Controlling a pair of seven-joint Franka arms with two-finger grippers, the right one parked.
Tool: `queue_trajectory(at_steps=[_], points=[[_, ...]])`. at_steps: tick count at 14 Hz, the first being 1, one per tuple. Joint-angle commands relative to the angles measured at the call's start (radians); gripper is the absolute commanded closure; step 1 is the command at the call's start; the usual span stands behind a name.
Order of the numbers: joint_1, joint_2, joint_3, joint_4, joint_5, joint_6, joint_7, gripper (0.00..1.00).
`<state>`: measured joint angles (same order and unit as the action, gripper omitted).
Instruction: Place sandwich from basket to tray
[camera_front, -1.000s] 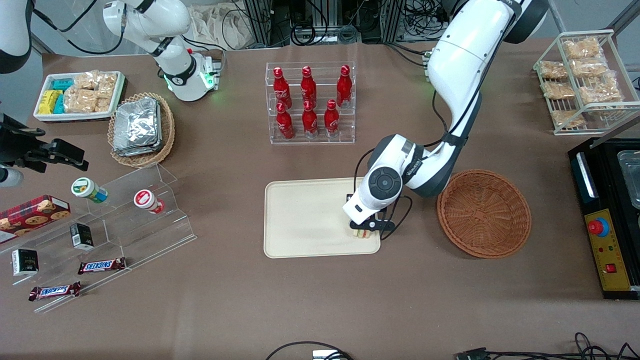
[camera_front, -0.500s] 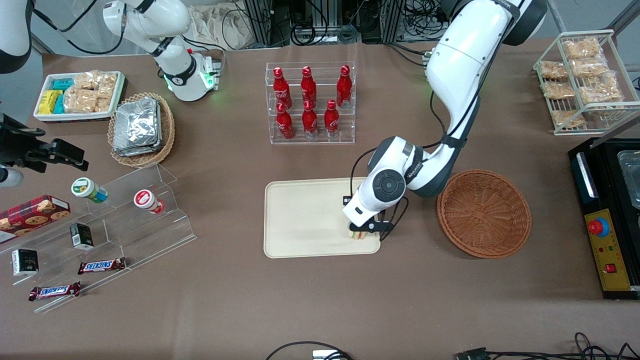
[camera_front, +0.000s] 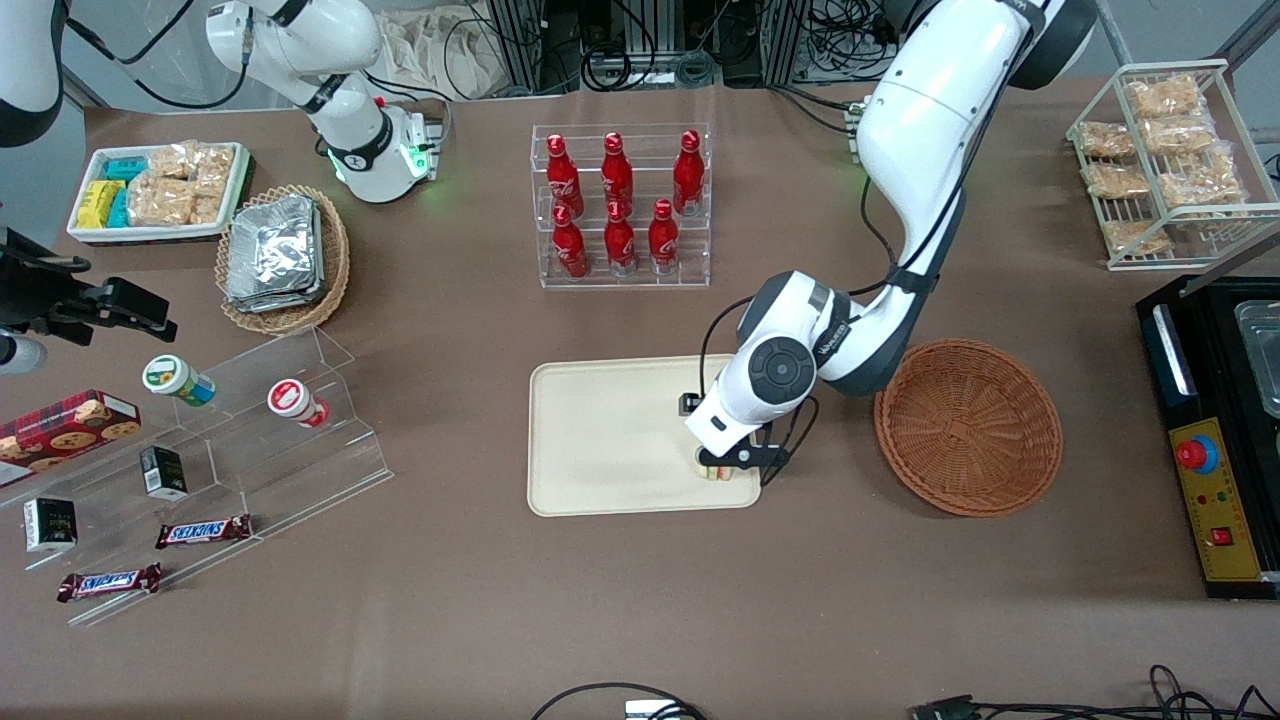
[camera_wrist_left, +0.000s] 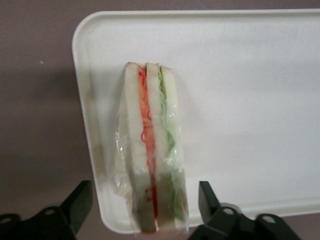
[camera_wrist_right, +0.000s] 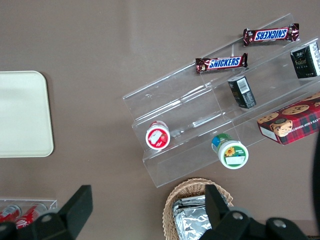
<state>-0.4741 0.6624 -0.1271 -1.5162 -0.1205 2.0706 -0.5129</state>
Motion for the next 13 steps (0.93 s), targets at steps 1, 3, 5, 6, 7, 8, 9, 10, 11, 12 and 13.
queue_trajectory(at_steps=[1,3,5,6,7,8,9,10,11,12,13], points=[[0.009,-0.110,0.023,-0.018,-0.008,-0.102,-0.018,0.00],[0.047,-0.202,0.030,-0.077,-0.007,-0.119,-0.018,0.00],[0.092,-0.300,0.030,-0.192,-0.001,-0.106,-0.004,0.00],[0.109,-0.346,0.030,-0.249,-0.001,-0.099,-0.003,0.00],[0.111,-0.401,0.029,-0.310,-0.001,-0.095,-0.003,0.00],[0.111,-0.453,0.030,-0.367,-0.001,-0.092,-0.003,0.00],[0.112,-0.504,0.030,-0.419,-0.001,-0.090,0.002,0.00],[0.118,-0.554,0.032,-0.468,-0.001,-0.093,0.035,0.00],[0.156,-0.588,0.032,-0.493,-0.001,-0.105,0.078,0.00],[0.204,-0.610,0.032,-0.495,-0.001,-0.133,0.123,0.00],[0.239,-0.615,0.032,-0.472,-0.001,-0.177,0.145,0.00]])
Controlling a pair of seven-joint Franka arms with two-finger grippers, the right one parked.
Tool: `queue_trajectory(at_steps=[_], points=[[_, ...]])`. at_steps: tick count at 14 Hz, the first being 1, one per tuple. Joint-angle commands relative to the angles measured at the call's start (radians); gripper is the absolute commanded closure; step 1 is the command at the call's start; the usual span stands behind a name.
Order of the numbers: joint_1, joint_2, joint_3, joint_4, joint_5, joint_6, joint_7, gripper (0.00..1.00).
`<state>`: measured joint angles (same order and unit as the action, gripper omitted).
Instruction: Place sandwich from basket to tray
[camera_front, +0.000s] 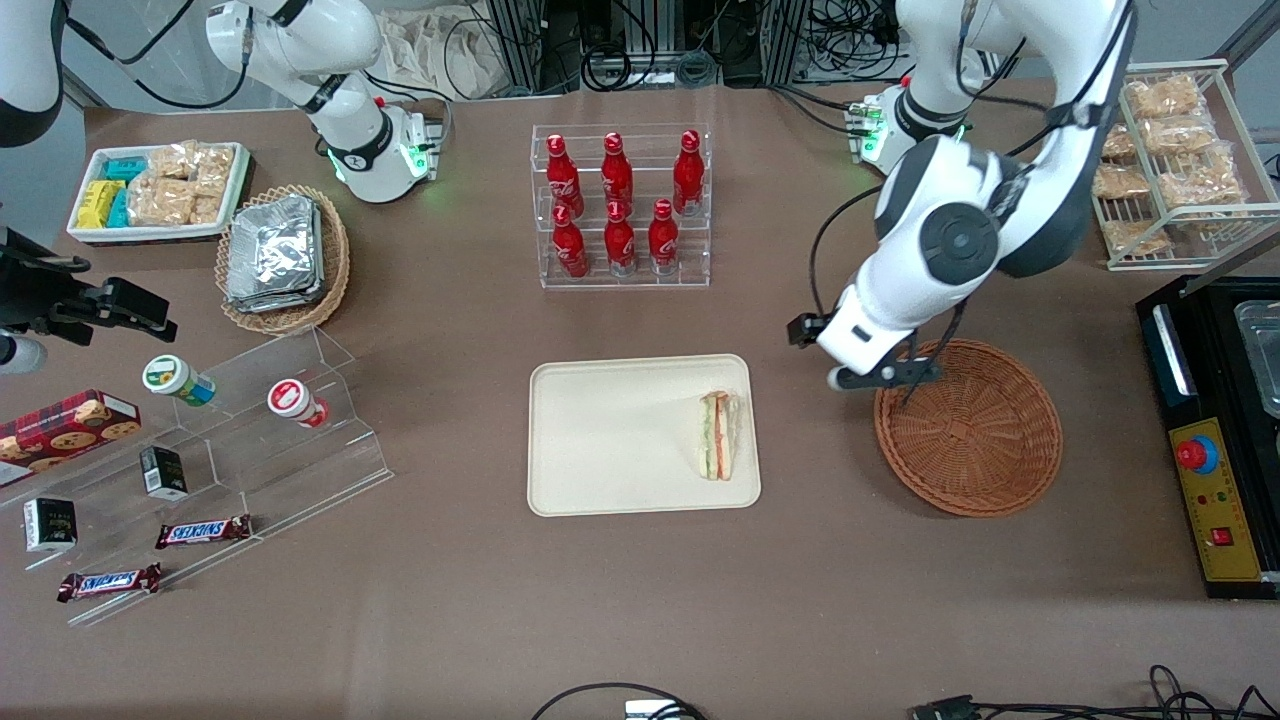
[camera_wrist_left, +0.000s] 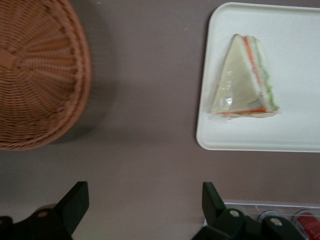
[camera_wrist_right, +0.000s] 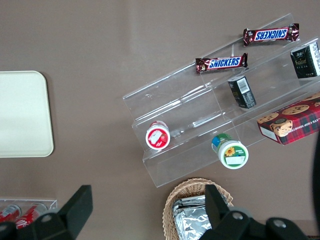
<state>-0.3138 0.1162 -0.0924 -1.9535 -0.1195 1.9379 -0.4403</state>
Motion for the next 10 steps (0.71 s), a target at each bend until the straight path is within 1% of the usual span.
queue_trajectory(at_steps=[1,3,6,9,10], points=[[0.120,-0.069,-0.003,0.002,0.003,-0.086,0.075,0.00],[0.192,-0.069,-0.003,0.074,0.014,-0.166,0.078,0.00],[0.268,-0.058,-0.003,0.206,0.087,-0.275,0.078,0.00],[0.346,-0.052,-0.004,0.264,0.096,-0.293,0.083,0.00],[0.352,-0.043,-0.004,0.277,0.096,-0.296,0.130,0.00]])
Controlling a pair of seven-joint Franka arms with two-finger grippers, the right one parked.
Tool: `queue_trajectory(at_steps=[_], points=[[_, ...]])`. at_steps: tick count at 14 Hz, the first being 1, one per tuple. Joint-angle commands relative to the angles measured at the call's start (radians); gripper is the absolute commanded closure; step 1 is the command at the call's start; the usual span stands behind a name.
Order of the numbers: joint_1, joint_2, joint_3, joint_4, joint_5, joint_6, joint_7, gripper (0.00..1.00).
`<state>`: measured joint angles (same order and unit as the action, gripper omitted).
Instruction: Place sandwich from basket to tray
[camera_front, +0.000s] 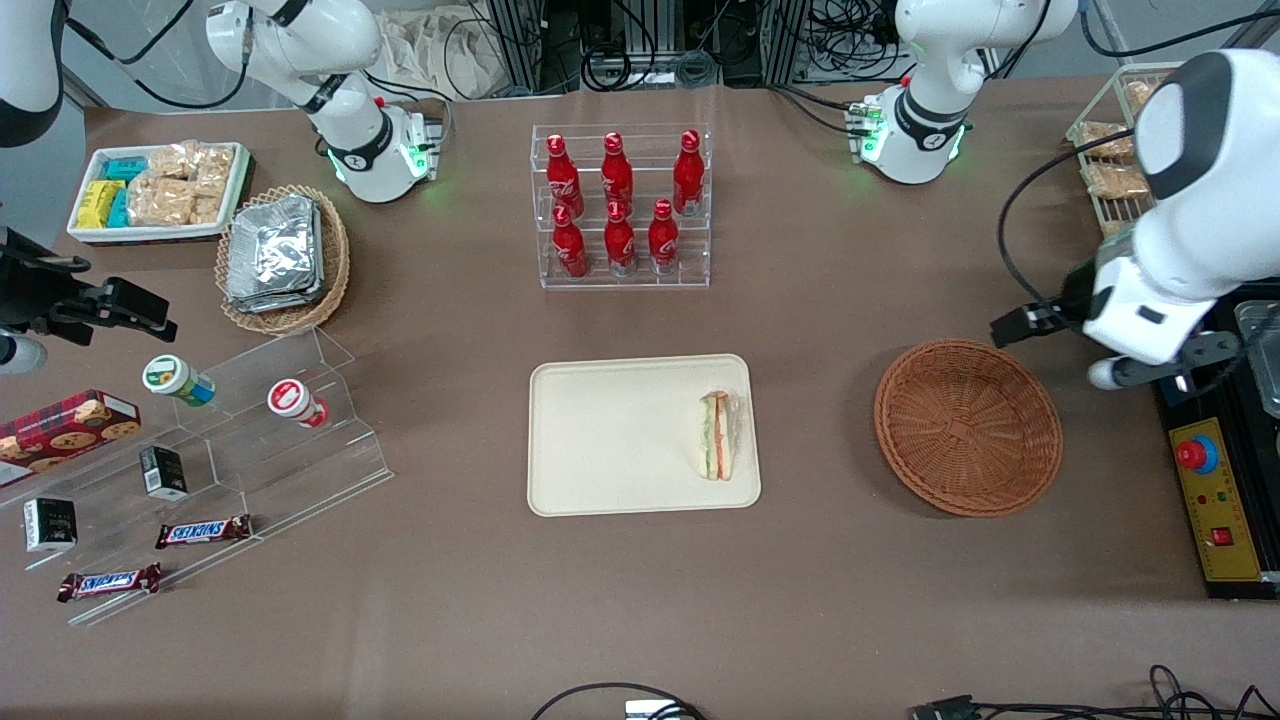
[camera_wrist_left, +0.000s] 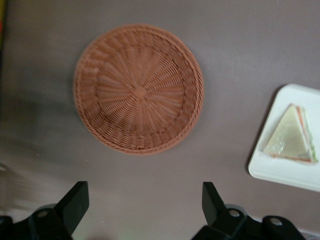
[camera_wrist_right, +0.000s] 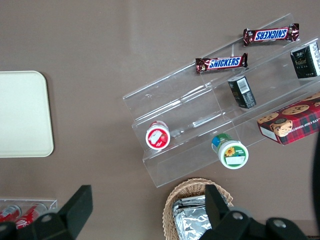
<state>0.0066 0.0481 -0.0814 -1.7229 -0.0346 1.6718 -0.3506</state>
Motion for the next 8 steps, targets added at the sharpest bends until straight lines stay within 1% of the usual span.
queue_trajectory(at_steps=[1,2,8], points=[[0.032,0.033,-0.014,0.058,0.013,-0.030,0.114,0.00],[0.030,0.041,-0.015,0.068,0.012,-0.030,0.137,0.00],[0.032,0.061,-0.015,0.100,0.013,-0.030,0.140,0.00]])
